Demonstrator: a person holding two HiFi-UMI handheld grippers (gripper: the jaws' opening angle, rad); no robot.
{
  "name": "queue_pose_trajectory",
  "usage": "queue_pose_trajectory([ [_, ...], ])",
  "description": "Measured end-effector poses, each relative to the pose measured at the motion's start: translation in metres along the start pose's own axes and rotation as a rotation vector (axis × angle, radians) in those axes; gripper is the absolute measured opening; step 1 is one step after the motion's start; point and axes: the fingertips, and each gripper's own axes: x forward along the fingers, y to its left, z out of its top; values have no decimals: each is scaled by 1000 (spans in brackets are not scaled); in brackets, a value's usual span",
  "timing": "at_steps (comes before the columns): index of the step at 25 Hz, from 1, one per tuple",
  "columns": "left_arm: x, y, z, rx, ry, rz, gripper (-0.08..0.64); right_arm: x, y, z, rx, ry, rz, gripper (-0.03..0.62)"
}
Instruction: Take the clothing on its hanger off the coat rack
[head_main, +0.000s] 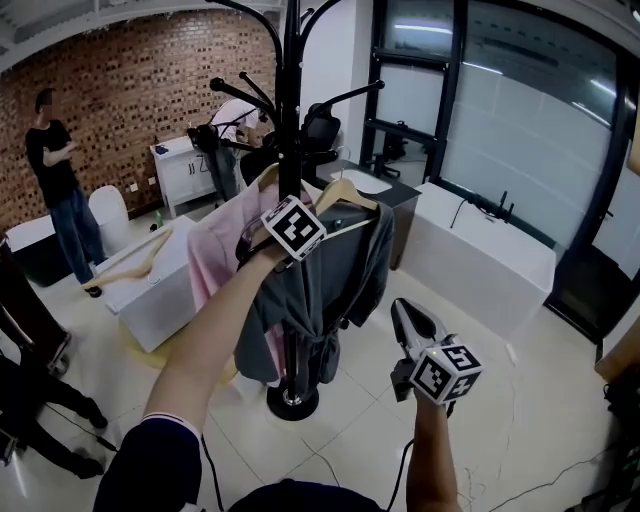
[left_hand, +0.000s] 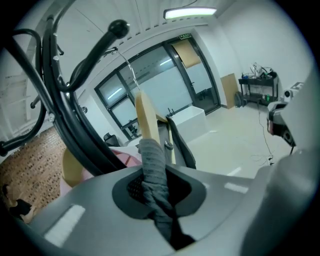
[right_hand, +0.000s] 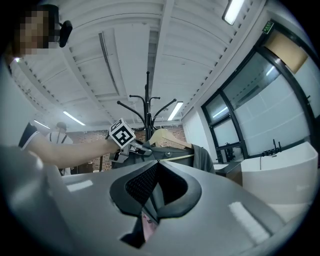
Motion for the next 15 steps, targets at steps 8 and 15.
queue_pose_trajectory([
  [8, 7, -62, 26, 10, -72, -77, 29, -42, -31, 9, -6, -14, -76, 2],
  [15, 17, -101, 51, -6, -126, -102, 29, -77, -62, 20, -22, -16, -115, 2],
])
